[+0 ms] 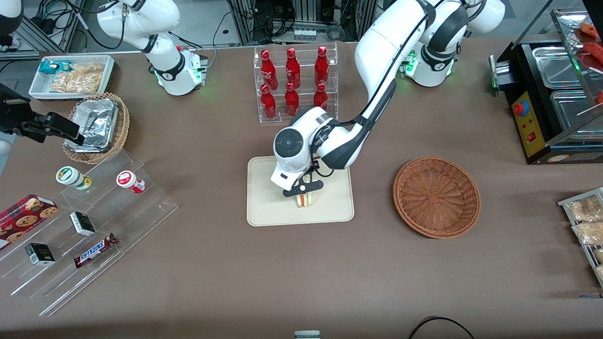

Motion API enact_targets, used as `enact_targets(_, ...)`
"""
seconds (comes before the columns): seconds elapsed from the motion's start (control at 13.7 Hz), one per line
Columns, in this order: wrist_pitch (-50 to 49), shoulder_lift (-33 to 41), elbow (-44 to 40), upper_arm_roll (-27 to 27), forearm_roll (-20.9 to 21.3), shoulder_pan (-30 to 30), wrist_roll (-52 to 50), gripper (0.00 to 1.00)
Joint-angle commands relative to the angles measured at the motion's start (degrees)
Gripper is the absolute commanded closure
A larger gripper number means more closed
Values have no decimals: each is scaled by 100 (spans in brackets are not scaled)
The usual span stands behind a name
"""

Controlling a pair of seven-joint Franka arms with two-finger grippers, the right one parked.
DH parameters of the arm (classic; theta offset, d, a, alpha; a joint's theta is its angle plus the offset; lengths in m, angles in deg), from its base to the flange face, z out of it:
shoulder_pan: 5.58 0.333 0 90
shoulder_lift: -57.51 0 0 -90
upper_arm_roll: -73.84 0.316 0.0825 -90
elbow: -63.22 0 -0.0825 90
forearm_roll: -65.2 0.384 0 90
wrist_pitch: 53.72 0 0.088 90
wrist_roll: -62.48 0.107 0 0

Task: Place sandwich from basket to tray
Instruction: 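Lower the sandwich onto the tray with the left gripper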

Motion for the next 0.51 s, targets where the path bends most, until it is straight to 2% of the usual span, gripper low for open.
enact_targets(0.0, -139, -81, -241, 68, -26, -88, -132, 0)
enact_targets(0.44, -427, 604, -93, 120, 62, -36, -53, 0)
